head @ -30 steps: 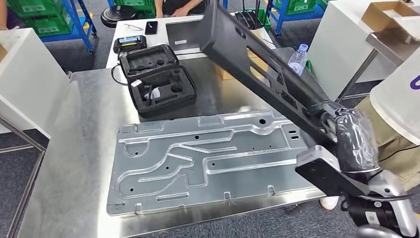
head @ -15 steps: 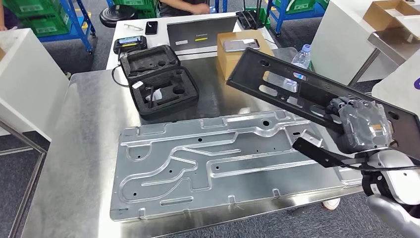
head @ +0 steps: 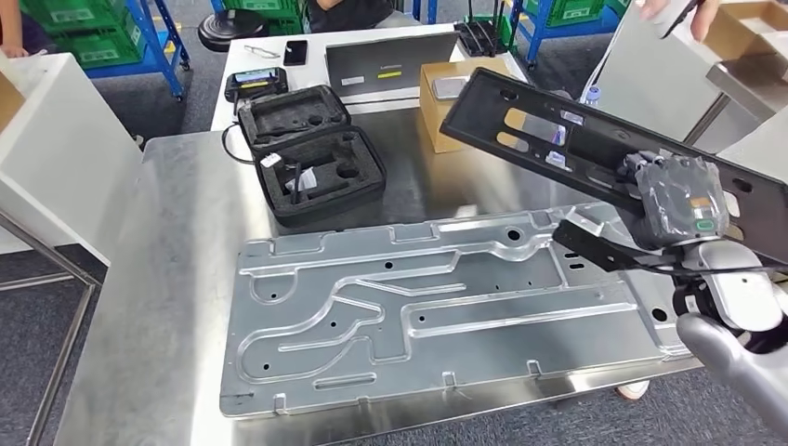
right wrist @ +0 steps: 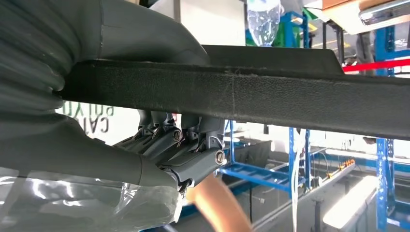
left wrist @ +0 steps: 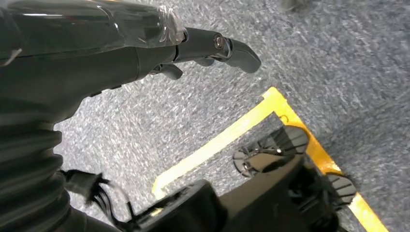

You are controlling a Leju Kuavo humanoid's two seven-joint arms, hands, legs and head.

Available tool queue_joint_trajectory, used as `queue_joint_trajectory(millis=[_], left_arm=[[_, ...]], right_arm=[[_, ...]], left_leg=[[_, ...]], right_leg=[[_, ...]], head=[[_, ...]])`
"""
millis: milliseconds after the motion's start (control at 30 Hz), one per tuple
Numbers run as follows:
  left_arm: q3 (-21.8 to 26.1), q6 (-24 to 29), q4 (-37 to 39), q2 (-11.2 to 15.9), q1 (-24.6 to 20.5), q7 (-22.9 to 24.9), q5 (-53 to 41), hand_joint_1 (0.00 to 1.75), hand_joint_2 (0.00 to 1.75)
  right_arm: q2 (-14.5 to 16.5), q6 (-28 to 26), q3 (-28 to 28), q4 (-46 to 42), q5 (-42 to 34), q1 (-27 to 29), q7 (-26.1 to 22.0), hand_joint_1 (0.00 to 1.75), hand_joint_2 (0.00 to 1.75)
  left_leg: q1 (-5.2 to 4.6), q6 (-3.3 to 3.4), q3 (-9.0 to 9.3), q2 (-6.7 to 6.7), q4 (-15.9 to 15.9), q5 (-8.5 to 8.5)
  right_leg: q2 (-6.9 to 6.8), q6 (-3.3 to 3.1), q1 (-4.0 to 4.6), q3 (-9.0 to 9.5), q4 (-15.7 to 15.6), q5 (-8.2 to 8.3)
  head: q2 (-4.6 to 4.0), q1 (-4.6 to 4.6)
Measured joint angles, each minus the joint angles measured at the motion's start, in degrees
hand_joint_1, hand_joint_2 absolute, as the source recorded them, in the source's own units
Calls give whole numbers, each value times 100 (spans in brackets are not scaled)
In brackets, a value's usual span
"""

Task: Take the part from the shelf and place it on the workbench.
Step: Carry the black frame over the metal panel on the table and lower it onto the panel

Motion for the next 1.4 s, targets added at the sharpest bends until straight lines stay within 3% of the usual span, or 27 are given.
queue_joint_trajectory(millis=[67,133,233,267,300,333,433,500,567,633,667,733,767,800,833,867,933,1000,1067,1133,1167,1267,1300,1333,1400], left_arm=[[-37,-9,-1,-10,-27,18,-25,0,175],[-70,-15,-1,-19,-50,32,-60,0,175],[-119,-13,-2,-38,-69,51,-87,0,175],[-134,-13,-2,-42,-73,56,-90,0,175],[-149,-12,-1,-43,-78,61,-92,0,175],[-162,-11,-1,-44,-83,67,-94,0,175],[-197,-7,0,-42,-77,85,-102,0,175],[-214,-4,0,-42,-73,88,-110,0,175],[-225,-1,0,-43,-66,90,-121,0,175],[-239,8,0,-46,-65,88,-126,0,175],[-246,19,0,-48,-68,87,-127,0,175],[-256,36,0,-49,-73,81,-127,0,175],[-260,42,0,-51,-72,77,-127,0,175],[-264,42,0,-55,-70,73,-127,0,175],[-269,44,0,-59,-69,71,-126,0,175],[-274,48,0,-62,-70,69,-121,0,175],[-280,58,0,-66,-78,62,-90,0,175],[-281,62,0,-67,-86,50,-52,0,87],[-280,62,0,-69,-87,45,-33,0,0],[-280,68,0,-71,-81,66,-13,0,0],[-280,71,0,-73,-80,80,-5,0,0],[-280,87,0,-78,-59,123,10,0,0],[-280,96,0,-78,-43,132,15,0,0],[-280,104,0,-77,-28,137,20,0,0],[-280,121,0,-76,-13,132,35,0,0]], right_arm=[[107,-12,145,163,-19,-184,-53,175,175],[216,-40,295,330,-34,-388,-76,175,175],[398,-119,513,573,-96,-637,-97,175,175],[460,-145,583,648,-120,-685,-109,175,175],[516,-167,652,718,-145,-724,-125,175,175],[569,-182,717,783,-172,-765,-142,175,175],[710,-232,880,924,-237,-914,-189,175,175],[795,-263,977,981,-274,-994,-223,87,87],[875,-271,1090,1011,-304,-1053,-267,0,0],[947,-279,1190,1019,-334,-1119,-312,0,0],[982,-285,1239,1021,-355,-1156,-342,0,0],[1064,-291,1339,1025,-411,-1202,-398,0,0],[1109,-292,1396,1024,-430,-1209,-419,0,0],[1160,-292,1453,1017,-442,-1219,-430,0,0],[1207,-291,1509,1004,-443,-1243,-438,0,0],[1251,-291,1556,986,-443,-1279,-442,0,0],[1331,-286,1646,941,-443,-1376,-445,0,0],[1397,-277,1734,886,-450,-1446,-440,0,0],[1446,-269,1816,839,-480,-1497,-423,0,0],[1476,-268,1882,803,-530,-1572,-387,0,0],[1485,-270,1905,782,-551,-1608,-364,0,0],[1494,-284,1964,747,-623,-1645,-282,0,0],[1494,-293,1980,747,-651,-1644,-243,0,0],[1491,-306,1989,747,-678,-1642,-200,0,0],[1472,-342,1984,745,-729,-1641,-129,0,0]], left_leg=[[13,-41,-13,1,4,-15],[32,-101,-127,11,257,-169],[57,-180,-715,22,1407,-657],[61,-192,-894,23,1713,-733],[62,-195,-975,24,1805,-699],[62,-189,-938,24,1651,-559],[44,-120,-423,30,410,58],[11,-80,-270,28,34,194],[4,-38,-258,22,-3,220],[27,30,-202,18,-77,269],[43,61,-170,19,-112,289],[43,93,-144,19,-119,289],[43,98,-139,18,-118,285],[44,98,-136,17,-115,282],[47,92,-133,14,-108,276],[53,78,-128,11,-95,264],[50,15,-134,0,-29,209],[36,-53,-158,-7,33,160],[50,-93,-171,-7,45,149],[80,-142,-234,6,186,47],[93,-172,-335,15,414,-87],[116,-231,-860,30,1558,-592],[118,-235,-973,31,1786,-641],[119,-230,-984,32,1789,-585],[118,-198,-692,33,1148,-232]], right_leg=[[-2,-60,10,-16,-19,10],[-10,-123,4,-15,-30,17],[-21,-175,7,-13,-32,10],[-22,-180,11,-11,-32,6],[-22,-181,14,-9,-31,4],[-22,-181,16,-5,-31,2],[-14,-167,26,9,-31,-6],[-9,-135,35,11,-34,-11],[-8,-79,31,18,-51,-11],[-10,-38,21,-24,80,-113],[-11,-28,19,-122,320,-255],[-13,-13,15,-477,1120,-631],[-14,-1,12,-654,1481,-755],[-14,9,5,-754,1667,-780],[-14,18,-5,-736,1607,-690],[-15,25,-17,-604,1326,-514],[-11,39,-33,-186,498,-161],[2,8,-23,35,55,-48],[11,-66,5,37,30,-57],[7,-134,13,40,18,-43],[4,-165,8,42,12,-35],[-5,-204,23,41,11,-37],[-5,-206,28,41,12,-38],[-2,-206,30,43,12,-38],[4,-202,30,54,12,-39]], head=[[0,-1],[-1,-7],[-2,-17],[-2,-18],[-1,-18],[-2,-18],[-1,-19],[-1,-17],[0,-16],[0,-11],[0,-8],[0,0],[0,4],[0,7],[0,9],[0,11],[0,14],[0,9],[0,3],[-1,0],[-2,-4],[-1,-15],[0,-16],[0,-17],[0,-18]])
